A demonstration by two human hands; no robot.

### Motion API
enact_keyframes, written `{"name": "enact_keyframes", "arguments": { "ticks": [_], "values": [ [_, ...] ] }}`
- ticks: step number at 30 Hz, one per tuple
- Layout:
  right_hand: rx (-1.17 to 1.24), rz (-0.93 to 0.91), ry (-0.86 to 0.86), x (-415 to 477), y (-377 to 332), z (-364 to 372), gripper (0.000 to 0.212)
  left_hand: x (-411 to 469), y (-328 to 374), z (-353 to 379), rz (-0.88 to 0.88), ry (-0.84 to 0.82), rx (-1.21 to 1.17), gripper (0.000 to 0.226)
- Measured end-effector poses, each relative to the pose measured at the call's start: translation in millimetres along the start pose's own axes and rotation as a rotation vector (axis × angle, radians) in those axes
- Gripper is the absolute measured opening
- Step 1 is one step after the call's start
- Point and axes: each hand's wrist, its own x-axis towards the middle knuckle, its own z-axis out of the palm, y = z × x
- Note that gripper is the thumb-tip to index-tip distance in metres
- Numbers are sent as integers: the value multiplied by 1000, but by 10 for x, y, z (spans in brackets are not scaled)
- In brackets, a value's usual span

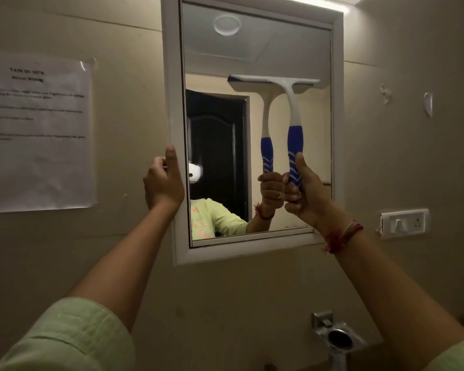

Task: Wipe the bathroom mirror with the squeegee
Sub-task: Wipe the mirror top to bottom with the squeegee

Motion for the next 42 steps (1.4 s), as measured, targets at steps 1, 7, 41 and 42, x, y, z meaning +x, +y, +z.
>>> {"name": "enact_keyframes", "arguments": {
  "ticks": [1, 7, 41, 42],
  "values": [
    [-4, 10, 3, -27, 37, -4, 69, -4, 6, -6, 2, 0, -2, 46],
    [25, 51, -30, -214, 235, -20, 72, -23, 29, -16, -10, -7, 4, 46],
    [-129, 109, 199, -913, 1484, -597, 61, 37, -29, 19, -11, 13, 39, 48],
    [-131, 113, 199, -934, 1519, -604, 63, 35, -30, 19, -13, 12, 36, 48]
  ]
}}
